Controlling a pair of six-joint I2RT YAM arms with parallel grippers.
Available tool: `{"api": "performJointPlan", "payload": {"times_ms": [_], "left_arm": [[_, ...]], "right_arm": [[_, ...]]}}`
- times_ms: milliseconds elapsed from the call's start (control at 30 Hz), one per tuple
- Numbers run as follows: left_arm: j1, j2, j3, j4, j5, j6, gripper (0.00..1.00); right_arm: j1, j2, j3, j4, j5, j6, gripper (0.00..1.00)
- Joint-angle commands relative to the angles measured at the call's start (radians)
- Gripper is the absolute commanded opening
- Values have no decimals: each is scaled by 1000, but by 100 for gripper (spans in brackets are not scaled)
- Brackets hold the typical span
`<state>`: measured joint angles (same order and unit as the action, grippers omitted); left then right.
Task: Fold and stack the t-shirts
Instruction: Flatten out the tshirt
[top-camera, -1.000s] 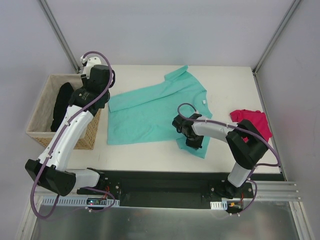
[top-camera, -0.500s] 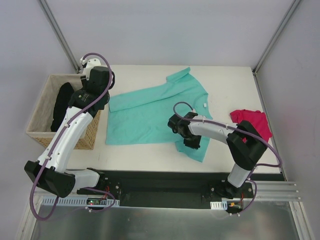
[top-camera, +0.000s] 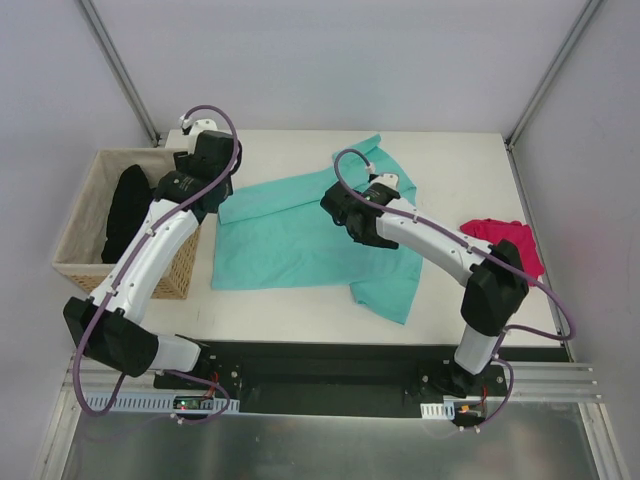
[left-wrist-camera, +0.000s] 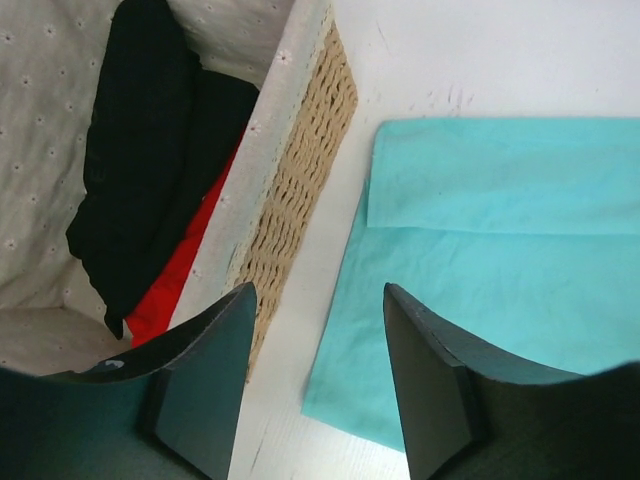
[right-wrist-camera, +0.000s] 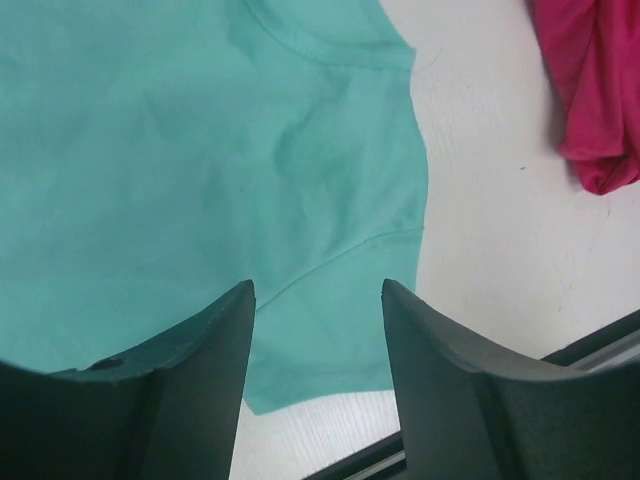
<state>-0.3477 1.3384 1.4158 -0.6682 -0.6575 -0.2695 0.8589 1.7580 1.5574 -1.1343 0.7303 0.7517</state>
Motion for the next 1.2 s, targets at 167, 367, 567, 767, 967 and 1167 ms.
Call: {"api": "performJointPlan", "payload": {"times_ms": [167, 367, 567, 767, 967, 1167], "left_arm": [[18, 80, 49, 4, 35, 20, 61], [47, 163, 83, -4, 90, 1, 62], [56, 286, 146, -51, 157, -19, 57], [70, 370, 175, -93, 210, -40, 64], [107, 444, 186, -100, 242, -65, 64], [154, 577, 270, -102, 252, -92, 59]], "right_arm": [[-167, 32, 105, 50, 55, -201, 56], [-267, 15, 118, 162, 5, -307, 56], [-313, 69, 156, 189, -75, -339, 55], [-322, 93, 171, 194, -92, -351, 55], [-339, 72, 116, 206, -101, -354, 55], [-353, 52, 101, 208, -106, -370, 55]]}}
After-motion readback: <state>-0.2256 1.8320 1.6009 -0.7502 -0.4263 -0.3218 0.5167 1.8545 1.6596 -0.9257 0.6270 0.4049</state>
